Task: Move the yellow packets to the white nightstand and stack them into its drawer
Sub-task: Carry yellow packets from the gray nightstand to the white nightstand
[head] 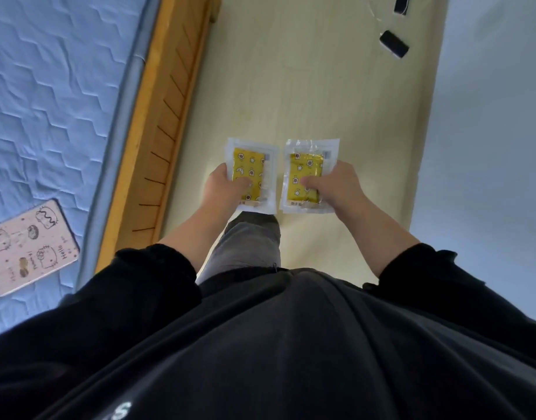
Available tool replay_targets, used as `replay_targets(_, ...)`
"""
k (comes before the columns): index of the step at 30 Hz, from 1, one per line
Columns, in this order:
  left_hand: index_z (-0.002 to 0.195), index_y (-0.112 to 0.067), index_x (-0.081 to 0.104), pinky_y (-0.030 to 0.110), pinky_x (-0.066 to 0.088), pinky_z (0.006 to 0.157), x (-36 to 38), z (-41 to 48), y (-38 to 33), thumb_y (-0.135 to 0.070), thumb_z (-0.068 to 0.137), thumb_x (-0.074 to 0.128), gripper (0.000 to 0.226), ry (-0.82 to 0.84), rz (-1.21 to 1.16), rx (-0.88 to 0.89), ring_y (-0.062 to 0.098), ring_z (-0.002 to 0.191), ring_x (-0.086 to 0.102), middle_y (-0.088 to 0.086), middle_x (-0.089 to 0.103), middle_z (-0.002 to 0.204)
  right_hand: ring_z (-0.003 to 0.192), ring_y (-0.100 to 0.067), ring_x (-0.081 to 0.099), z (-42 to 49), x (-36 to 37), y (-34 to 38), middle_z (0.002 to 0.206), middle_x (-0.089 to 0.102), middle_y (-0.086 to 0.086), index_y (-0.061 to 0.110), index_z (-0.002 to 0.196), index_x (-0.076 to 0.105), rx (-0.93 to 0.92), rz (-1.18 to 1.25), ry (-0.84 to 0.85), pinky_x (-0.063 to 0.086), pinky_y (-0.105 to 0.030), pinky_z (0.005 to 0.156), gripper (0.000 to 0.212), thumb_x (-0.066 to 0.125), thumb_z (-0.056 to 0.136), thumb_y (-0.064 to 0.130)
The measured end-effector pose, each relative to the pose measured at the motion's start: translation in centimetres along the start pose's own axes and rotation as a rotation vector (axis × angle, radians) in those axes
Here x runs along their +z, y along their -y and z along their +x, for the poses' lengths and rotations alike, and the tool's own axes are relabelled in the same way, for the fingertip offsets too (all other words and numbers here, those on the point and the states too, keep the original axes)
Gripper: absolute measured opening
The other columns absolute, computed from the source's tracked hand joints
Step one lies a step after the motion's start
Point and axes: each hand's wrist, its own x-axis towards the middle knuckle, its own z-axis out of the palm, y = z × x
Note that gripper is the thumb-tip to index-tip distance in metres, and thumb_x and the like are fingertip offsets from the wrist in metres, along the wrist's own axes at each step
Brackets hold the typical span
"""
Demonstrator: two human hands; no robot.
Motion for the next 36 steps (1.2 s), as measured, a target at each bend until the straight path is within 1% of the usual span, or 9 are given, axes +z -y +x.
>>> replay_targets(3, 0.105, -0.017, 0.059, 0.044, 0.055, 0.088, 0.0, 4.8, -5.7, -0.009, 0.087, 0.058, 0.020, 0.008, 0.007, -0.015, 0.025, 0.095, 0.066, 0.004, 0.069, 0.105, 0.087, -0.029, 0.070, 4.9, -1.1, 5.4, 0.095, 0.072, -0.016, 0.003, 0.094, 0.068, 0.017, -0.019, -0.037, 0.057, -0.047, 0.080, 0.025, 0.073, 0.070, -0.002)
replay_targets(7, 0.107, -0.014, 0.059, 0.036, 0.057, 0.080, -0.1, 9.6, -12.8, -0.007, 0.088, 0.059, 0.020, 0.017, -0.021, -0.018, 0.023, 0.093, 0.067, 0.005, 0.068, 0.104, 0.088, -0.029, 0.070, 10.6, -2.5, 11.8, 0.095, 0.071, -0.015, 0.007, 0.089, 0.067, 0.032, -0.008, -0.054, 0.057, -0.046, 0.080, 0.021, 0.075, 0.071, 0.000)
replay_targets(10, 0.110, -0.013, 0.060, 0.029, 0.056, 0.073, 0.4, 12.9, -17.5, -0.006, 0.089, 0.058, 0.023, 0.029, -0.022, -0.001, 0.019, 0.090, 0.067, 0.004, 0.068, 0.103, 0.088, -0.029, 0.070, 15.0, -3.3, 15.8, 0.095, 0.071, -0.014, 0.004, 0.094, 0.067, 0.040, -0.015, -0.049, 0.057, -0.045, 0.081, 0.026, 0.076, 0.070, 0.002)
replay_targets(15, 0.110, -0.013, 0.060, 0.039, 0.057, 0.082, 1.5, 20.1, -24.8, -0.007, 0.089, 0.058, 0.023, -0.017, -0.043, -0.006, 0.021, 0.092, 0.067, 0.003, 0.069, 0.103, 0.082, -0.021, 0.068, 23.4, -4.3, 23.6, 0.086, 0.067, -0.002, 0.013, 0.088, 0.064, -0.022, -0.032, 0.021, 0.055, -0.032, 0.075, 0.023, 0.076, 0.073, 0.002)
replay_targets(18, 0.111, -0.015, 0.061, 0.040, 0.057, 0.084, 2.4, 25.4, -29.7, -0.008, 0.088, 0.059, 0.024, -0.071, -0.059, -0.015, 0.020, 0.092, 0.067, 0.002, 0.069, 0.104, 0.081, -0.021, 0.066, 29.6, -5.1, 28.8, 0.085, 0.066, -0.002, 0.016, 0.080, 0.062, -0.038, -0.044, 0.061, 0.056, -0.035, 0.078, 0.022, 0.076, 0.073, 0.001)
replay_targets(20, 0.111, -0.017, 0.061, 0.036, 0.056, 0.080, 3.0, 29.0, -33.3, -0.008, 0.088, 0.059, 0.025, -0.116, -0.087, -0.017, 0.018, 0.092, 0.067, -0.002, 0.069, 0.102, 0.081, -0.023, 0.066, 33.9, -5.6, 32.7, 0.086, 0.067, -0.005, 0.016, 0.078, 0.061, -0.052, -0.067, 0.092, 0.056, -0.039, 0.079, 0.022, 0.075, 0.072, 0.000)
replay_targets(25, 0.099, -0.025, 0.056, 0.022, 0.049, 0.064, 3.3, 35.8, -42.6, -0.009, 0.091, 0.058, 0.018, -0.204, -0.174, -0.057, 0.006, 0.079, 0.062, -0.015, 0.062, 0.085, 0.085, -0.026, 0.069, 43.3, -7.4, 42.9, 0.092, 0.069, -0.010, 0.005, 0.097, 0.066, -0.097, -0.192, 0.168, 0.057, -0.041, 0.079, 0.028, 0.075, 0.071, 0.002)
replay_targets(29, 0.092, -0.026, 0.059, 0.030, 0.054, 0.074, 1.6, 41.0, -47.8, -0.006, 0.089, 0.057, 0.020, -0.286, -0.243, -0.089, 0.018, 0.089, 0.066, -0.008, 0.066, 0.090, 0.086, -0.026, 0.070, 49.4, -6.9, 50.4, 0.094, 0.070, -0.010, 0.003, 0.100, 0.067, -0.116, -0.221, 0.242, 0.057, -0.041, 0.081, 0.030, 0.073, 0.072, -0.001)
replay_targets(36, 0.104, -0.017, 0.061, 0.038, 0.055, 0.082, -4.7, 52.3, -55.2, -0.003, 0.088, 0.059, 0.022, -0.344, -0.370, -0.115, 0.023, 0.093, 0.067, 0.001, 0.069, 0.101, 0.086, -0.025, 0.070, 58.5, 0.2, 63.0, 0.092, 0.070, -0.009, 0.008, 0.094, 0.065, -0.171, -0.329, 0.343, 0.056, -0.043, 0.083, 0.025, 0.075, 0.073, -0.002)
